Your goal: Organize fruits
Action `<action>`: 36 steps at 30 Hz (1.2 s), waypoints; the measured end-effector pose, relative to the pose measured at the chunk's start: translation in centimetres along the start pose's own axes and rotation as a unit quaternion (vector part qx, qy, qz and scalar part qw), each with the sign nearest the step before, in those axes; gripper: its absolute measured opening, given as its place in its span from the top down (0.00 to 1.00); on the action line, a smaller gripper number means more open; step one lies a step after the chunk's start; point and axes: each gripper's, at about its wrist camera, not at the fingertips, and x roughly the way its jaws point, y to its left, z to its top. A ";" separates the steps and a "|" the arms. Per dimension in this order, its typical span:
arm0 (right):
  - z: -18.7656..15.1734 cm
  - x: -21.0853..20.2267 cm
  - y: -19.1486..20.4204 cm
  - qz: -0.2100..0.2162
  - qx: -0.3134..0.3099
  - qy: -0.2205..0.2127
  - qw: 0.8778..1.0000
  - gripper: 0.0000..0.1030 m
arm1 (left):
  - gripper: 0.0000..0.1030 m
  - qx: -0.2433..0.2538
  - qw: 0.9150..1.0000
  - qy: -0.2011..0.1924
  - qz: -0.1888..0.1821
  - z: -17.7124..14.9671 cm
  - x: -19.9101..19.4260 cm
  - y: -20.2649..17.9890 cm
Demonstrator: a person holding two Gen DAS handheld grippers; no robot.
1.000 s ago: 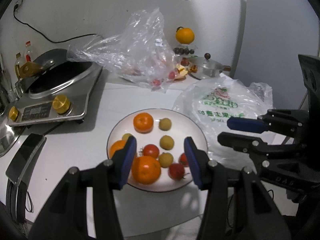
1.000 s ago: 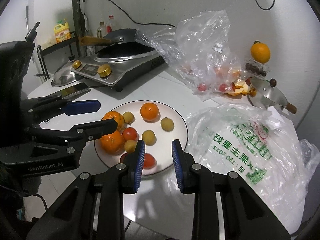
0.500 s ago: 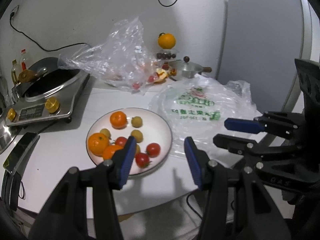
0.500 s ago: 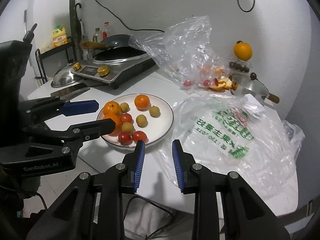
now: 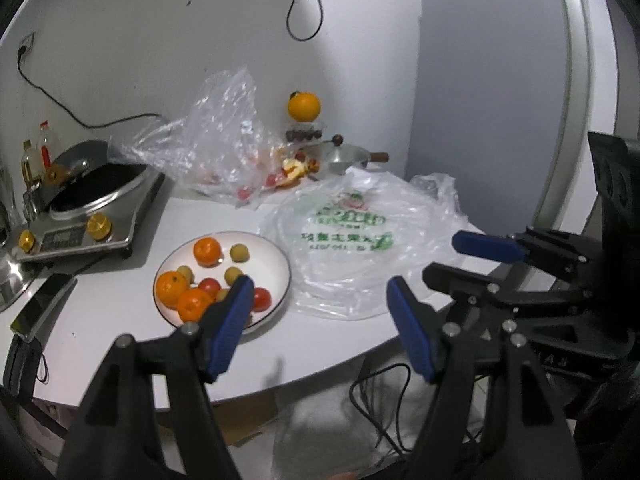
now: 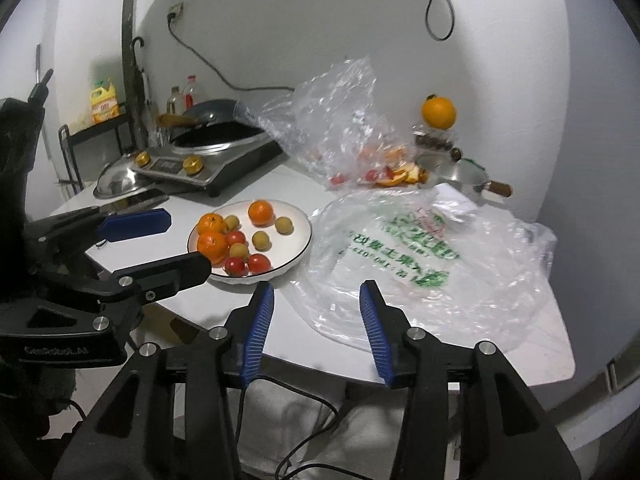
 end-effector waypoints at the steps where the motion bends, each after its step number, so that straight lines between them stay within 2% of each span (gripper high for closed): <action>1: -0.1 -0.6 0.0 -0.003 0.001 -0.006 1.000 0.54 | 0.32 0.003 1.000 -0.003 0.000 0.1 -0.4 -0.3; 15: 0.8 -9.0 0.2 -0.051 0.003 -0.089 0.995 0.53 | 0.31 0.032 0.998 -0.061 0.015 3.2 -7.0 -3.3; 17: 1.2 -9.9 0.2 -0.055 0.003 -0.101 0.993 0.50 | 0.31 0.035 0.996 -0.075 0.016 3.8 -8.1 -3.6; 18: 1.5 -10.5 0.2 -0.057 0.004 -0.110 0.992 0.40 | 0.31 0.037 0.996 -0.082 0.017 4.0 -8.7 -3.7; 19: 1.8 -11.1 0.2 -0.058 0.005 -0.118 0.991 0.36 | 0.31 0.039 0.995 -0.090 0.017 4.3 -9.3 -3.9; 25: 3.3 -14.3 0.6 -0.064 0.001 -0.158 0.985 0.36 | 0.31 0.038 0.989 -0.135 0.035 5.7 -12.6 -4.1; 27: 3.9 -15.2 0.8 -0.067 -0.005 -0.172 0.983 0.35 | 0.26 0.034 0.987 -0.152 0.049 6.1 -13.7 -3.9; 28: 4.1 -15.7 1.0 -0.067 -0.007 -0.179 0.982 0.35 | 0.18 0.029 0.985 -0.163 0.056 6.3 -14.4 -3.7; 29: 4.4 -16.1 1.2 -0.067 -0.009 -0.186 0.980 0.35 | 0.14 0.024 0.983 -0.172 0.062 6.4 -14.8 -3.5; 33: 5.1 -17.6 1.8 -0.063 -0.016 -0.212 0.975 0.29 | 0.12 0.011 0.973 -0.206 0.103 6.8 -16.6 -2.7; 36: 5.6 -18.2 1.9 -0.058 -0.013 -0.228 0.972 0.29 | 0.08 0.009 0.967 -0.219 0.130 6.9 -17.5 -2.2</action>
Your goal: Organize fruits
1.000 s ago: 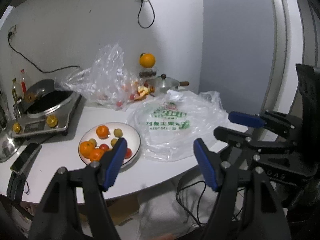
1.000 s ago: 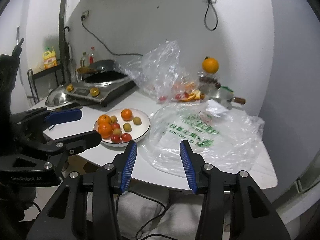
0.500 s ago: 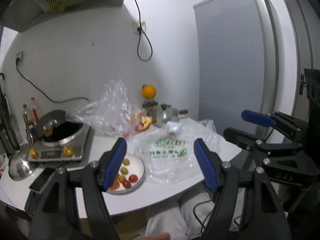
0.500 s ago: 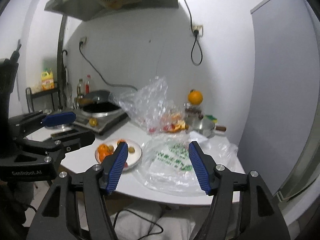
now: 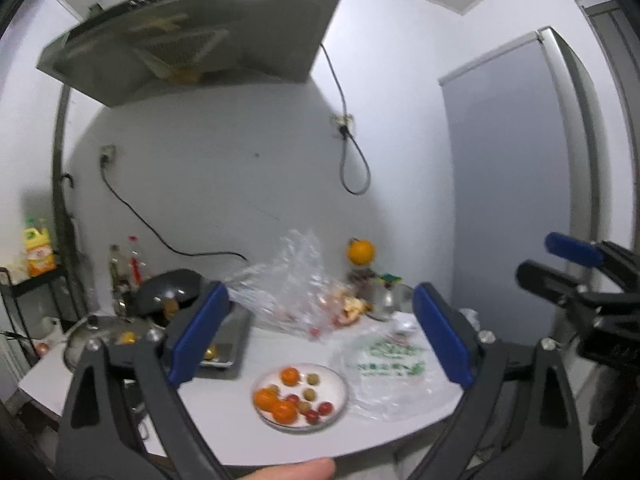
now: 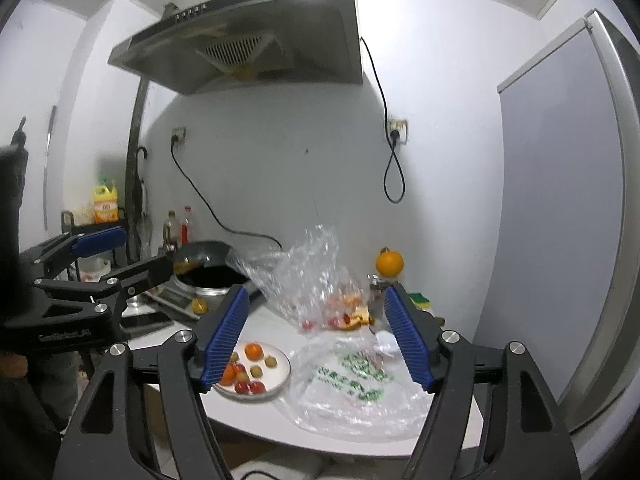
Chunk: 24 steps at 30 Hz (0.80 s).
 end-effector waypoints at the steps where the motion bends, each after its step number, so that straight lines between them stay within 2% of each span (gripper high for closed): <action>1: 0.2 -0.1 0.0 0.001 0.002 -0.006 1.000 0.28 | 0.08 0.000 1.000 -0.002 0.003 0.1 -0.1 0.2; 6: 0.6 -0.3 -0.1 0.002 0.008 -0.016 1.000 0.28 | 0.08 -0.006 1.000 0.002 0.011 -0.1 -0.1 0.8; 24: 0.7 0.7 0.2 0.007 0.004 -0.005 1.000 0.27 | 0.08 -0.026 0.999 0.015 0.015 -0.7 1.0 2.0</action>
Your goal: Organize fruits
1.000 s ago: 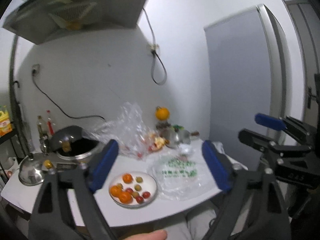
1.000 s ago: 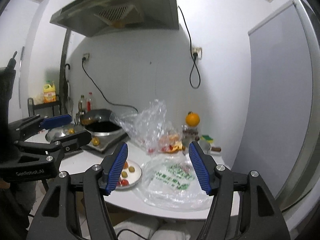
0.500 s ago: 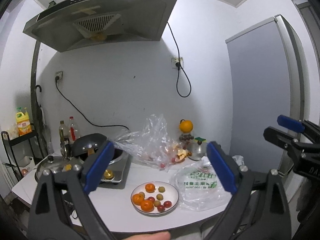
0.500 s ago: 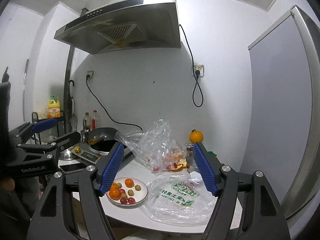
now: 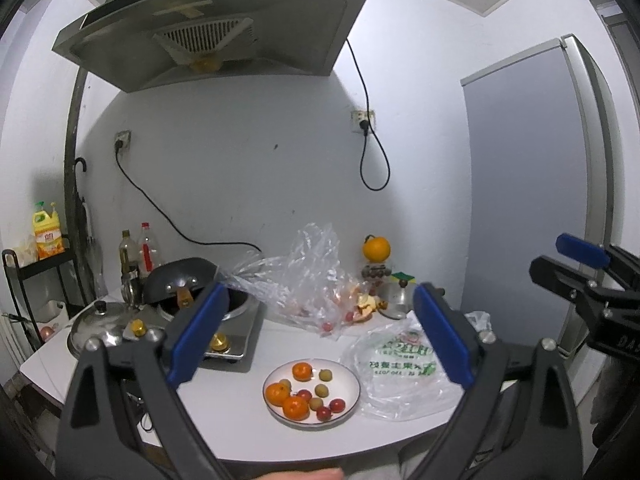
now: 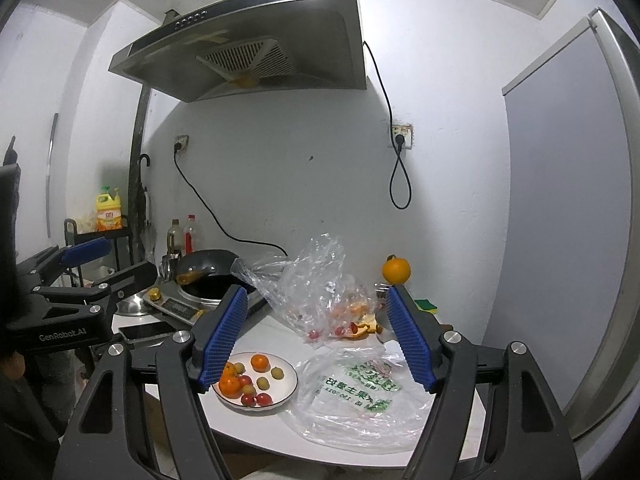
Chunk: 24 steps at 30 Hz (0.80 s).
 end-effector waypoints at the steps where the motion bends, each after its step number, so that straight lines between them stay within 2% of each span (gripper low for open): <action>1: 0.0 0.0 0.0 0.000 0.000 0.001 1.000 0.27 | 0.08 -0.001 1.000 0.000 0.001 0.0 0.0 0.1; 24: -0.4 1.6 0.3 -0.003 0.004 0.017 1.000 0.27 | 0.08 -0.006 1.000 0.013 0.005 -0.8 0.9 1.1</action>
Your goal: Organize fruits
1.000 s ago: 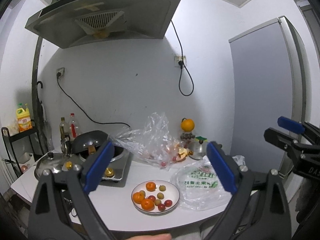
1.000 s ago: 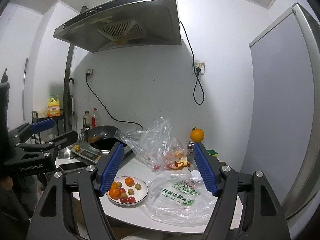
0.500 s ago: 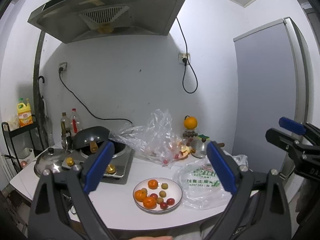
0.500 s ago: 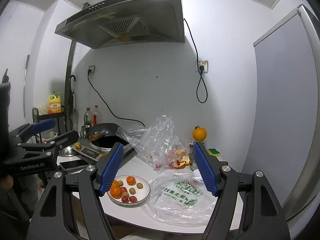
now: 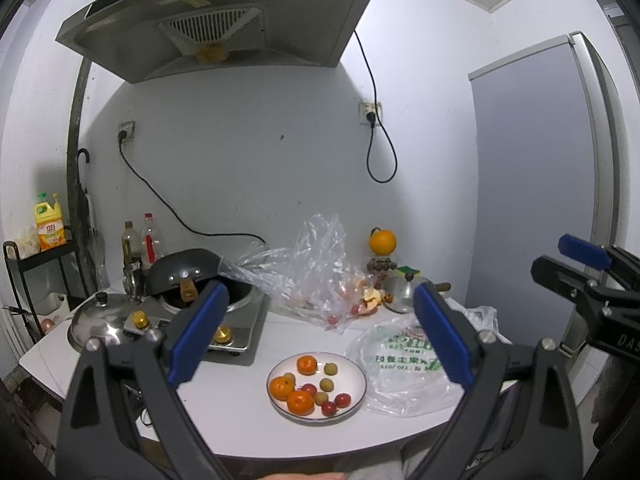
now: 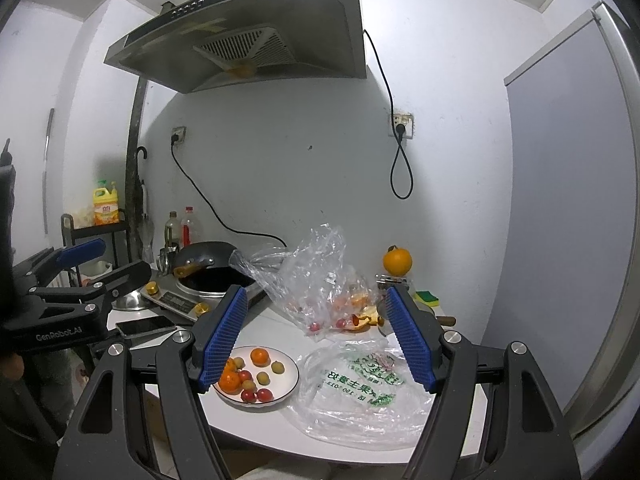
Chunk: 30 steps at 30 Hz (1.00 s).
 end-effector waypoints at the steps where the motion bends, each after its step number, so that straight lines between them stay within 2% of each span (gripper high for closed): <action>1: 0.0 0.0 0.0 0.000 0.000 0.001 1.000 0.27 | 0.08 0.000 1.000 0.000 0.000 0.0 0.0 0.0; 30: -0.2 0.2 -0.1 0.002 -0.007 0.001 1.000 0.27 | 0.08 -0.001 1.000 0.002 -0.002 -0.3 0.2 0.7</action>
